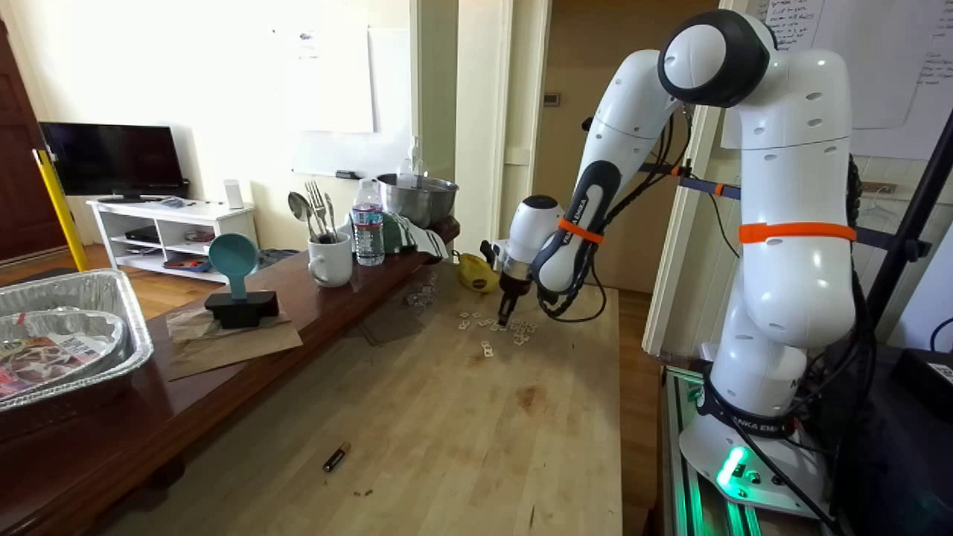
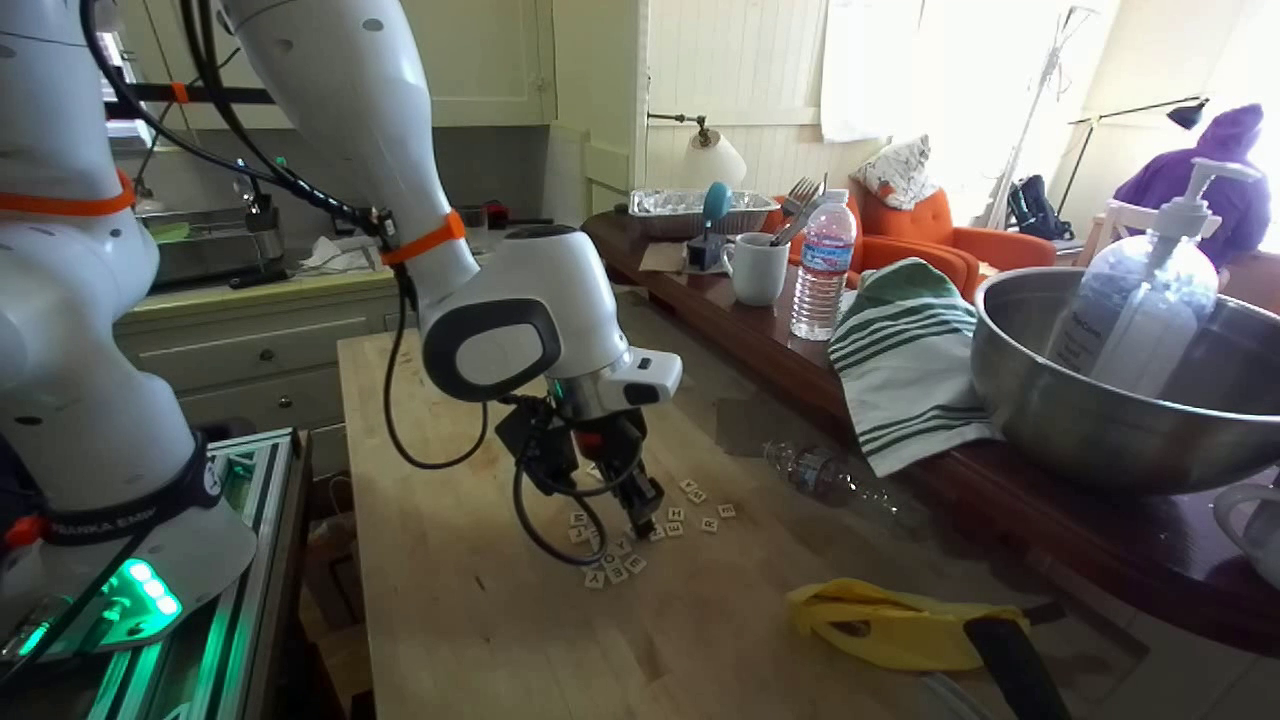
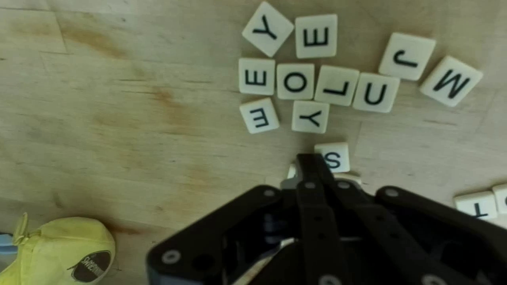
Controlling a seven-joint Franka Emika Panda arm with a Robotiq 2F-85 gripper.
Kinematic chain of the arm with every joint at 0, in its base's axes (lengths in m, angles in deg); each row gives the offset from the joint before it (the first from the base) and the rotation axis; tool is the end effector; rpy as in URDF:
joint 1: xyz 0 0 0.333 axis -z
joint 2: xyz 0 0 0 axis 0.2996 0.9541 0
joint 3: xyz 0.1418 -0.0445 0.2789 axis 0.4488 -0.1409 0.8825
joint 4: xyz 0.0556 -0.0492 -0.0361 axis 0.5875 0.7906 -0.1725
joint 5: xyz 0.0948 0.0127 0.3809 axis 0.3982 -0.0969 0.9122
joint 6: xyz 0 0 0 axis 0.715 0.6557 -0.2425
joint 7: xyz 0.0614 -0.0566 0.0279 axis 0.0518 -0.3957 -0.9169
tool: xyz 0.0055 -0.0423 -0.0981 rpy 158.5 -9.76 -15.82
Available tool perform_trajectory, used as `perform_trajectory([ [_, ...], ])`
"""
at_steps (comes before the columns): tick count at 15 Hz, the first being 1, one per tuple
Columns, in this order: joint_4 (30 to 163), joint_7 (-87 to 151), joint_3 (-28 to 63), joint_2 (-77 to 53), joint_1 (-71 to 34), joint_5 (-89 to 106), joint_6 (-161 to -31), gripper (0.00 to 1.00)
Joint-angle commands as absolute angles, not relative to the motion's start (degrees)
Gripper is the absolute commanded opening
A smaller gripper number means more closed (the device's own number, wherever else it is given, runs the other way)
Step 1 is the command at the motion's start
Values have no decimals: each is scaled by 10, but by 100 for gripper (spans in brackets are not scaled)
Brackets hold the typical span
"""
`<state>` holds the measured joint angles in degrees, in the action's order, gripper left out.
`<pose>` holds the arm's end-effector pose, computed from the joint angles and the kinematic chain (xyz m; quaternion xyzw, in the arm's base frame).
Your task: Move the objects on the table
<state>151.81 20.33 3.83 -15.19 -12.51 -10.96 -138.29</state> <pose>0.4416 -0.1549 0.2123 0.9851 0.0661 0.1191 0.1047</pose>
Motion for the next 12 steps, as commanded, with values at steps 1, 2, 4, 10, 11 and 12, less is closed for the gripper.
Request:
perform_trajectory([
  [1, 1523, 203, 47, -142, -127, -108, -1390, 0],
  [2, 1523, 202, 50, -142, -127, -108, -1389, 0],
  [4, 1525, 188, 58, -142, -127, -94, -1387, 0],
  [10, 1526, 176, 82, -141, -121, -79, -1385, 0],
  [11, 1526, 175, 85, -141, -120, -77, -1385, 0],
  [12, 1525, 174, 87, -140, -120, -74, -1385, 0],
])
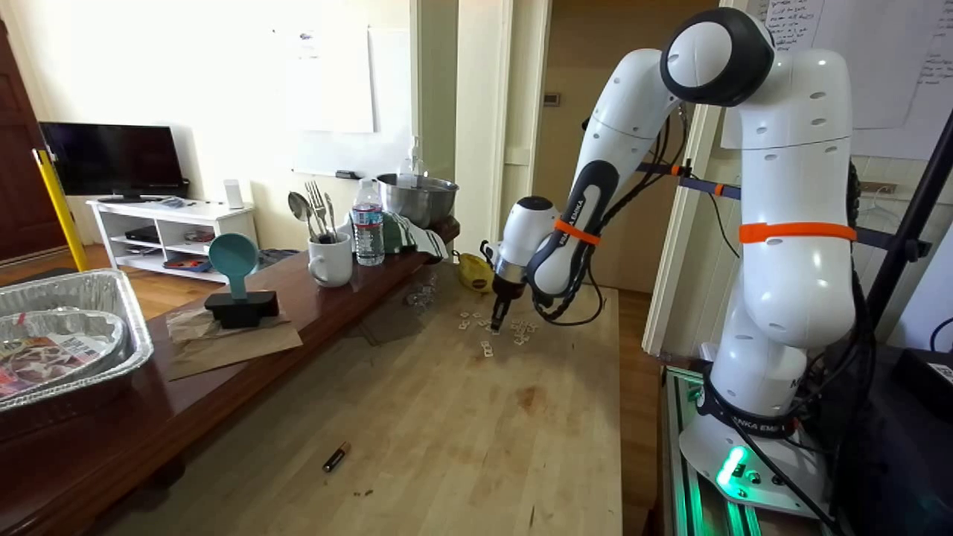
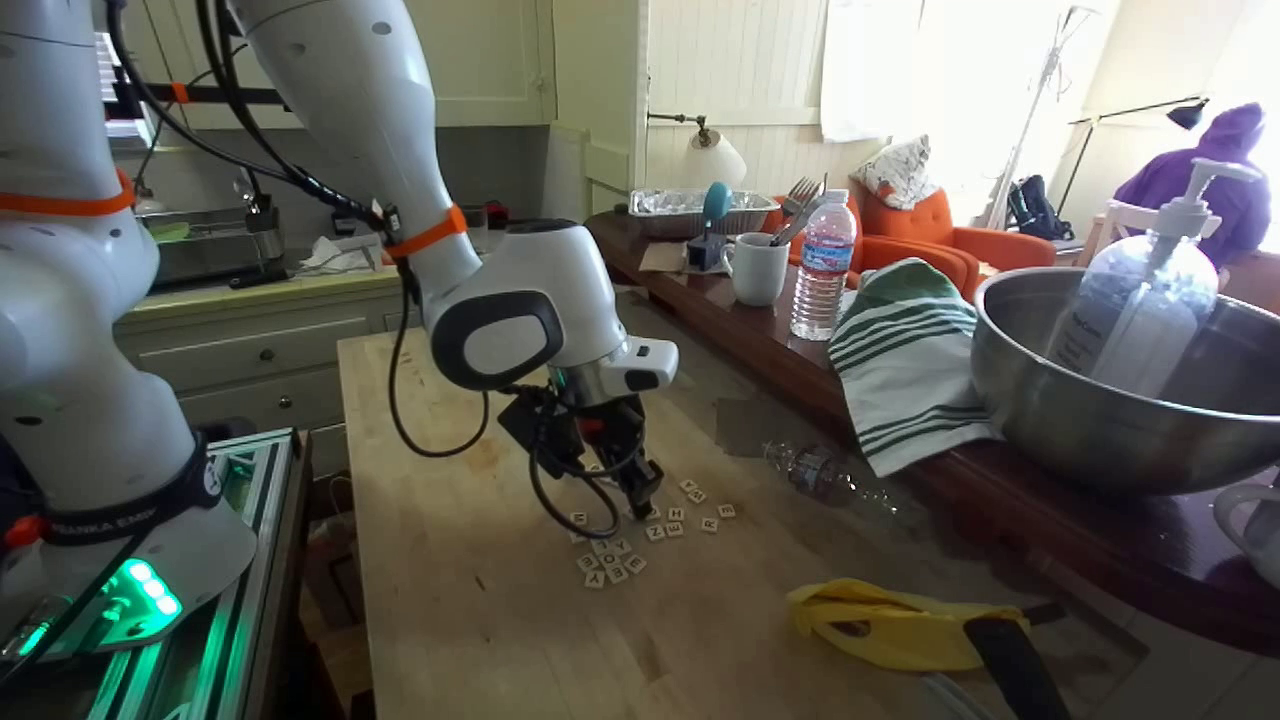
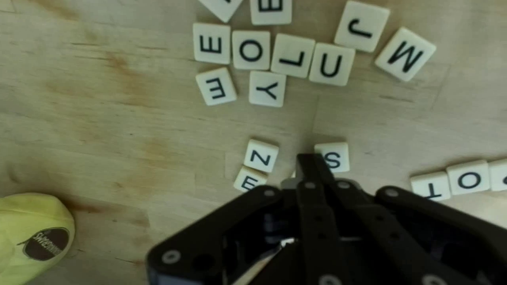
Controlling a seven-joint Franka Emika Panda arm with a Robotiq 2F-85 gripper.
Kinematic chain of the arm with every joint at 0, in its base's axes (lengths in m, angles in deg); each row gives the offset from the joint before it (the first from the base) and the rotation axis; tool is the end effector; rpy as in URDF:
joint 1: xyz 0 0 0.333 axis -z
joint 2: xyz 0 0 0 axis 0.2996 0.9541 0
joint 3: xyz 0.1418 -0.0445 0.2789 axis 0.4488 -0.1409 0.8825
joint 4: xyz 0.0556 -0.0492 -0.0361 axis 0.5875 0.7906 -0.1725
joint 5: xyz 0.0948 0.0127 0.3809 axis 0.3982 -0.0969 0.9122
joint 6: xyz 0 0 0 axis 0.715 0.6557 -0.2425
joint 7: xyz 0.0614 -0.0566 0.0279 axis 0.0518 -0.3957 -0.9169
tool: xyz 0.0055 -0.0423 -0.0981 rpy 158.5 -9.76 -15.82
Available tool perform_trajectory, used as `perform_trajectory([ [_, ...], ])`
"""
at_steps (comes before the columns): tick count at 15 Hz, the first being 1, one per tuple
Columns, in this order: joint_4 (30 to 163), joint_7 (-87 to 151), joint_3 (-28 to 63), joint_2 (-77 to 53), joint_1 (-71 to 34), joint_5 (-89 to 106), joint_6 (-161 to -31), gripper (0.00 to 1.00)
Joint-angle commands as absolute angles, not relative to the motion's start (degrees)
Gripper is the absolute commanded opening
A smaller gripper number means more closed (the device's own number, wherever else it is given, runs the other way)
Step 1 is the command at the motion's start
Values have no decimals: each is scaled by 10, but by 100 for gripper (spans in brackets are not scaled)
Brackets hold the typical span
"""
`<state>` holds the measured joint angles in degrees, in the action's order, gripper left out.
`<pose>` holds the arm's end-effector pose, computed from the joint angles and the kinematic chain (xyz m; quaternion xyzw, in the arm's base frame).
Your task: Move the objects on the table
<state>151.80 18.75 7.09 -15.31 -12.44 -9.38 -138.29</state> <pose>0.4499 -0.1314 0.2124 0.9835 0.0920 0.1240 0.0948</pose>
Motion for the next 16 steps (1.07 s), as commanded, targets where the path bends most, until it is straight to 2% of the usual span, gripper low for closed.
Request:
perform_trajectory([
  [1, 1525, 172, 89, -139, -120, -73, -1384, 0],
  [16, 1531, 157, 94, -166, -132, -78, -1373, 0],
])
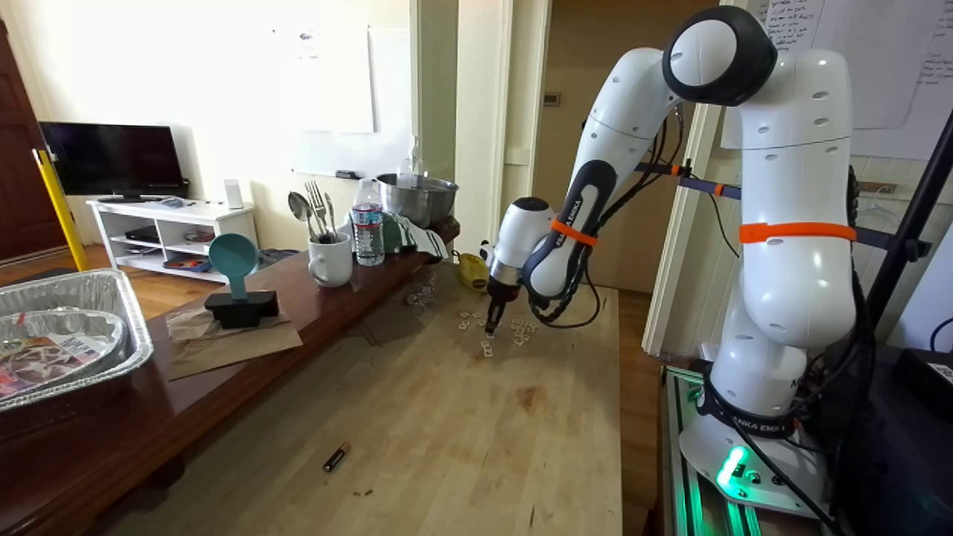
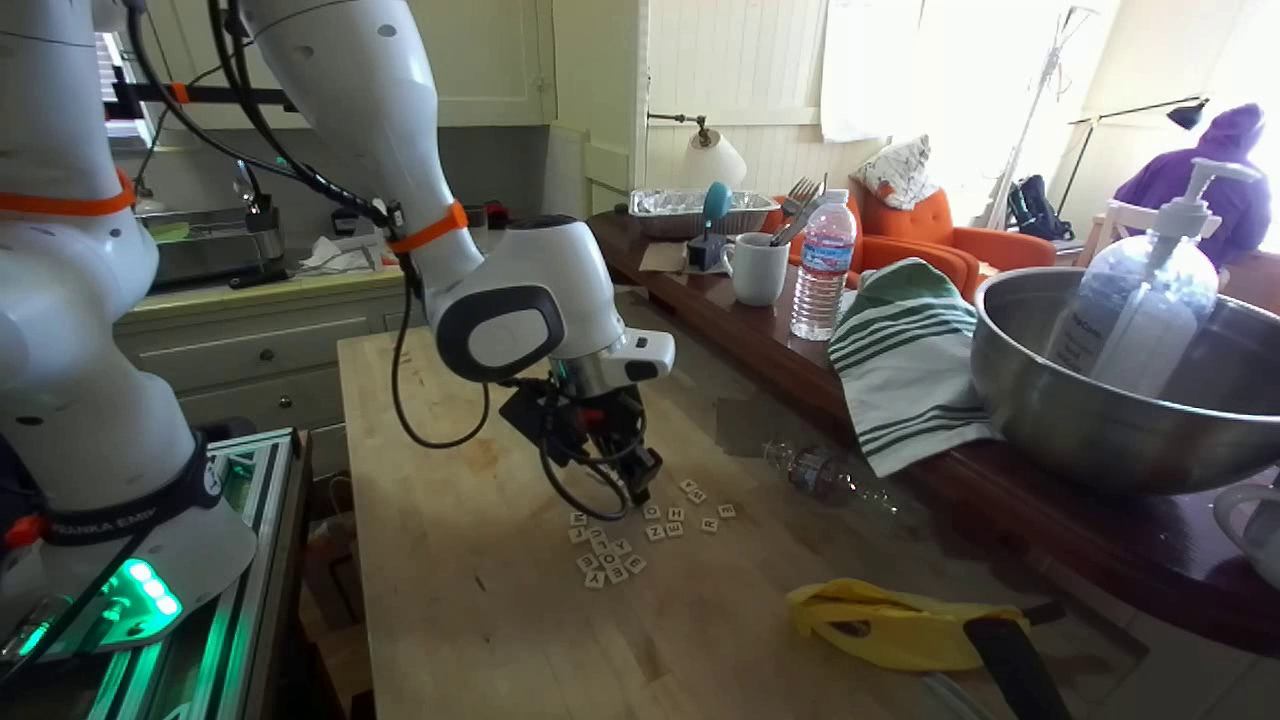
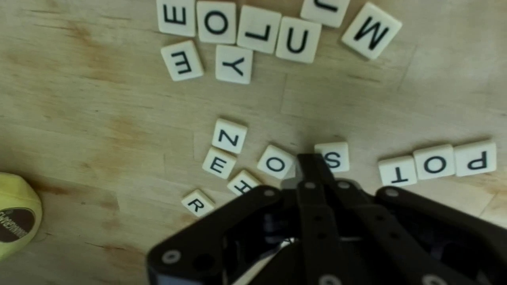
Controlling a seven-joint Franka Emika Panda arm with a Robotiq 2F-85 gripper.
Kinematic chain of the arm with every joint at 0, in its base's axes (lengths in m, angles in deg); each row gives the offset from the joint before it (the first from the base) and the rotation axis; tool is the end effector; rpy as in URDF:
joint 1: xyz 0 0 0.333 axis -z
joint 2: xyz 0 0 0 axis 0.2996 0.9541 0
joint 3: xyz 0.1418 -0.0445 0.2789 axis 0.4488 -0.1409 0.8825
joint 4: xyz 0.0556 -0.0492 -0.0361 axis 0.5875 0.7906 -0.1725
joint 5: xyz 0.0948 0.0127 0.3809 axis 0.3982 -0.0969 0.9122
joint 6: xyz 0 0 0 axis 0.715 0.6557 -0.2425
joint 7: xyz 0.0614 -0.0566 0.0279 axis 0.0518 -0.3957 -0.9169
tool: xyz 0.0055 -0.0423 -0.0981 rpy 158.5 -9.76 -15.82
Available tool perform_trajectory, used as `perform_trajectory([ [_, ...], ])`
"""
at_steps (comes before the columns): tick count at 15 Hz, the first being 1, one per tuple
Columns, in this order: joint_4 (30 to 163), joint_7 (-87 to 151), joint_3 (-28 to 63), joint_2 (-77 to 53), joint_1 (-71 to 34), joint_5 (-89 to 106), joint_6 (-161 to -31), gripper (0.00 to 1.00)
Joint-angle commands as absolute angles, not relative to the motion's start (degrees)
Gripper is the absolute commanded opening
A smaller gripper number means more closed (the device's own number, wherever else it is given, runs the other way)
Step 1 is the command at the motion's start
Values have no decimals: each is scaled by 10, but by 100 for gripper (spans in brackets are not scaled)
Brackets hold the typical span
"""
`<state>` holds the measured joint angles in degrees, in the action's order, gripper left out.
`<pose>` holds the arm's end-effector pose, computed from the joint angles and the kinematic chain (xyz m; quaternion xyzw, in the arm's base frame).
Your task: Move the objects on the table
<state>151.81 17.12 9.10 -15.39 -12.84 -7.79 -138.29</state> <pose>0.4551 -0.1141 0.2127 0.9816 0.1121 0.1272 0.0880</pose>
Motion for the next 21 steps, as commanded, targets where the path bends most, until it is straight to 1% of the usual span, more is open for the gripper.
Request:
perform_trajectory([
  [1, 1531, 152, 99, -164, -129, -75, -1371, 0],
  [11, 1535, 159, 76, -175, -151, -100, -1379, 0],
  [16, 1540, 173, 40, -197, -181, -137, -1381, 0],
  [21, 1541, 159, 55, -190, -175, -116, -1371, 0],
])
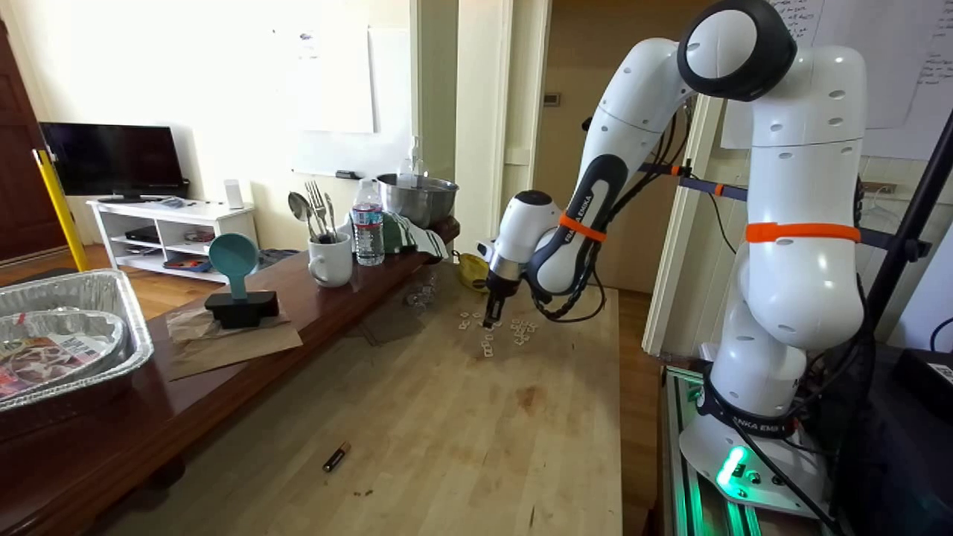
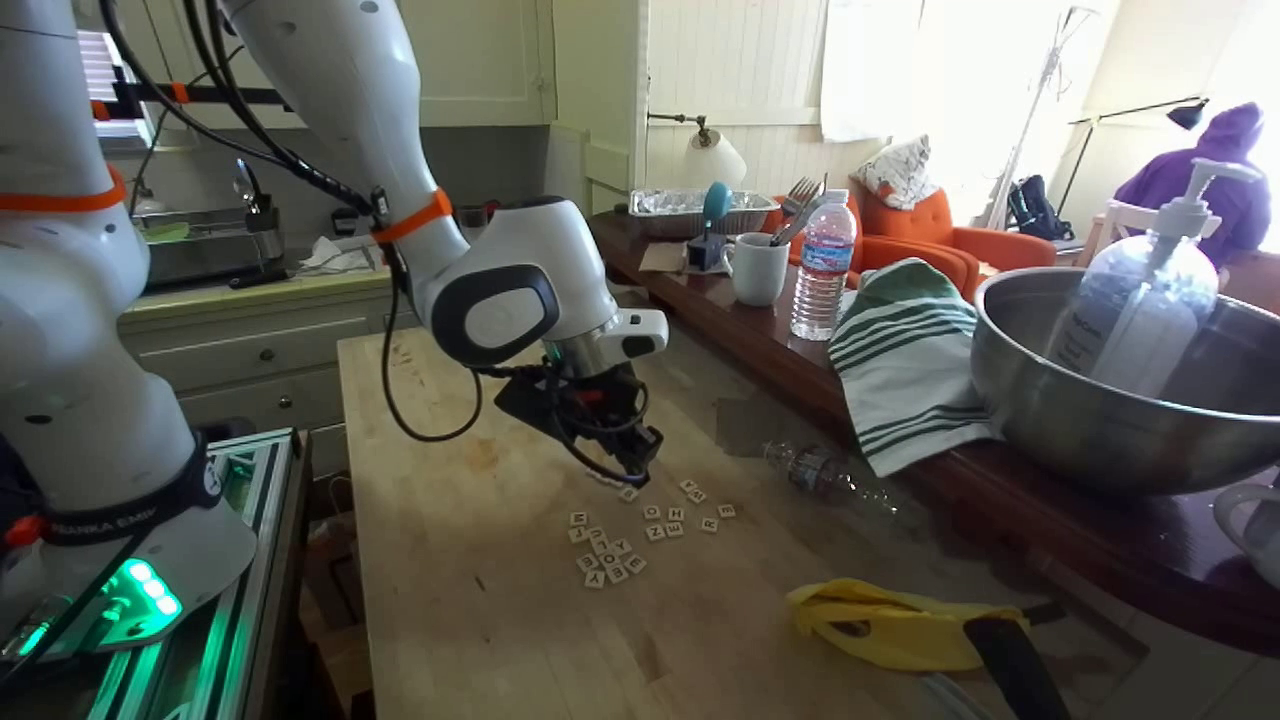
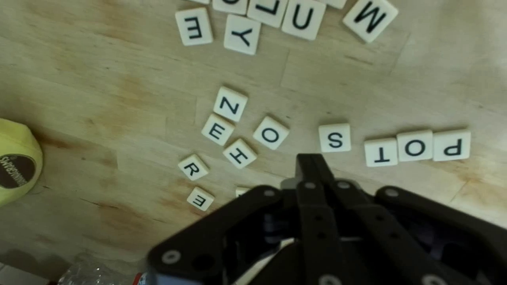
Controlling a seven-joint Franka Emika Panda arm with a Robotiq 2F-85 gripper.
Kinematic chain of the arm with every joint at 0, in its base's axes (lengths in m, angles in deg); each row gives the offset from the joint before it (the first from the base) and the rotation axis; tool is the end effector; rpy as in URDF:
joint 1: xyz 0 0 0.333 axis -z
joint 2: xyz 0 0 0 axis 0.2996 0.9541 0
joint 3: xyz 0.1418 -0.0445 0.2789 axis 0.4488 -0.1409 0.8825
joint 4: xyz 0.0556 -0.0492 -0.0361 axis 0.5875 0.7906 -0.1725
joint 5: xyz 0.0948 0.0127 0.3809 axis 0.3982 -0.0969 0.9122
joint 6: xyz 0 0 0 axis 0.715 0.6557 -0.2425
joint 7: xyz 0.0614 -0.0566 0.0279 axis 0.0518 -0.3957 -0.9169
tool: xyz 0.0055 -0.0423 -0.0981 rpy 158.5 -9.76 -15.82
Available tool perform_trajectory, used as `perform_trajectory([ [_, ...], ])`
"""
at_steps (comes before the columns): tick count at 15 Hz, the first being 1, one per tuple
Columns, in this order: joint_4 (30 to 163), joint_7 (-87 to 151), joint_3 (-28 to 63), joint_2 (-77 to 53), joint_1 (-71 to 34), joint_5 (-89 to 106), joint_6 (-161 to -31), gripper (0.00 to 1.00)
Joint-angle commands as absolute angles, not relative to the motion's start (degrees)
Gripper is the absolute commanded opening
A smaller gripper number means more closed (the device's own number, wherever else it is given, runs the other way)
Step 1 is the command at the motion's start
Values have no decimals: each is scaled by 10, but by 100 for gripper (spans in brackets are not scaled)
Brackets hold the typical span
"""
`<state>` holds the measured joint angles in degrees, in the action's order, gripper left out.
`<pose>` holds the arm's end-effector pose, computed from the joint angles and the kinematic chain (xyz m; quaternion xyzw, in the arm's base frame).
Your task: Move the objects on the table
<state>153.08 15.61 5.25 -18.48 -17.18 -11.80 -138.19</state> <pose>0.4530 -0.1035 0.2302 0.9719 0.1621 0.1371 0.1019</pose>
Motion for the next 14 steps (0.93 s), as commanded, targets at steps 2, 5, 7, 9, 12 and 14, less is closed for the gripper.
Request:
perform_trajectory([
  [2, 1542, 156, 64, -185, -171, -107, -1371, 0],
  [5, 1538, 160, 61, -174, -174, -114, -1372, 0],
  [7, 1535, 163, 55, -166, -176, -118, -1373, 0],
  [9, 1533, 163, 51, -160, -177, -120, -1375, 0],
  [12, 1528, 159, 57, -147, -174, -114, -1378, 0],
  [14, 1527, 157, 62, -143, -172, -111, -1379, 0],
])
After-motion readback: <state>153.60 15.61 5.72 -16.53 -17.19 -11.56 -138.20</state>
